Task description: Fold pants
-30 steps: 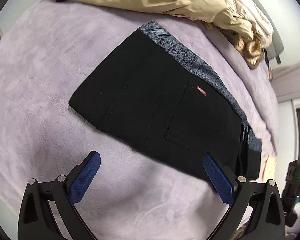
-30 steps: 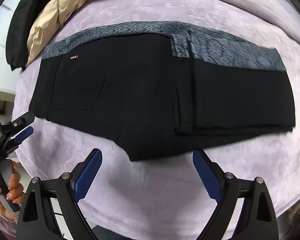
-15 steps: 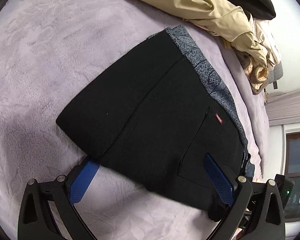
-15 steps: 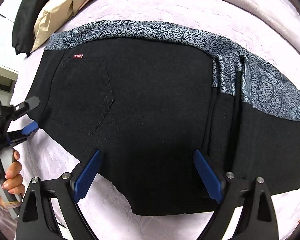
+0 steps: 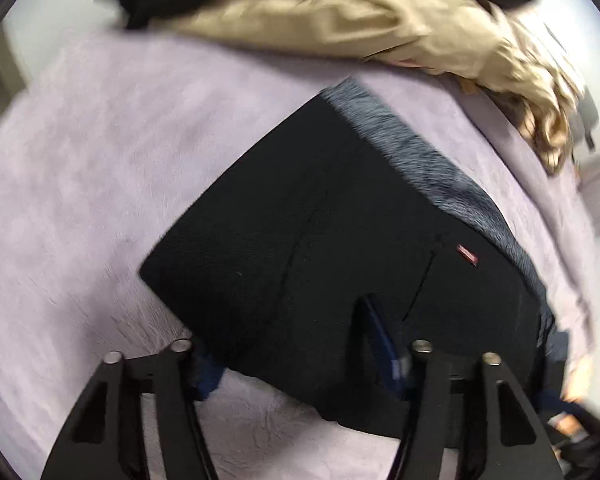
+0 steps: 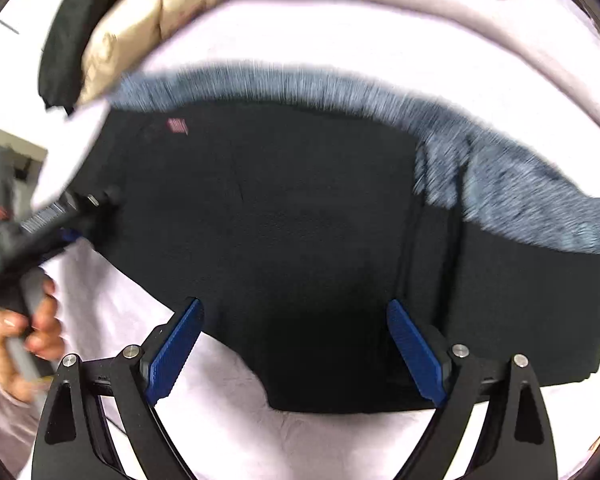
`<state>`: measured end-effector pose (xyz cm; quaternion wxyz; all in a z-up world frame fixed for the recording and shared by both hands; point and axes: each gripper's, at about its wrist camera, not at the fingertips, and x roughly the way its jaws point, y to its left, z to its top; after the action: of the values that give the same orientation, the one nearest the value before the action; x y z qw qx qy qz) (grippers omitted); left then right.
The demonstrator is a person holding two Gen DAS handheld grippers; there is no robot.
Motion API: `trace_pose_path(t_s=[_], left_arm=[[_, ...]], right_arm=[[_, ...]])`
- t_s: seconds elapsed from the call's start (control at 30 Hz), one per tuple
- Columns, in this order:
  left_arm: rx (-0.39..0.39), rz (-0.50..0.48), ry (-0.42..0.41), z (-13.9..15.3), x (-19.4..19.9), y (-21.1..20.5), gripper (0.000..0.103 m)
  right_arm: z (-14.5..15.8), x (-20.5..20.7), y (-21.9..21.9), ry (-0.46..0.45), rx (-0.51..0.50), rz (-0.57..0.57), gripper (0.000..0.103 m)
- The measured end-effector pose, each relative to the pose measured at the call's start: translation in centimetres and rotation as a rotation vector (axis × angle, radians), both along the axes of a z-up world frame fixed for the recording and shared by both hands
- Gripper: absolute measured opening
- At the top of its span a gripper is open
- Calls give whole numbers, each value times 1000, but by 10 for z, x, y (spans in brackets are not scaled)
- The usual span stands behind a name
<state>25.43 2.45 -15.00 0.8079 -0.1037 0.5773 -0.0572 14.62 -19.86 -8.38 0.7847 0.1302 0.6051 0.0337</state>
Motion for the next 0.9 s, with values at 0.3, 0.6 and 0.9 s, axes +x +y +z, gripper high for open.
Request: trace_pose_path(t_s=[0.3,0.6,0.9], left_arm=[[439,-310,-295,28,-39,-65,39],[544,-430,-395,22,-57,-75,39],[579,-515,-483,27,-71,-81,40]], right_arm=[[90,55,12,-139,234,29,95],[47,120,139,25,194,362,92],[-8,144,160,201,209,432,75]])
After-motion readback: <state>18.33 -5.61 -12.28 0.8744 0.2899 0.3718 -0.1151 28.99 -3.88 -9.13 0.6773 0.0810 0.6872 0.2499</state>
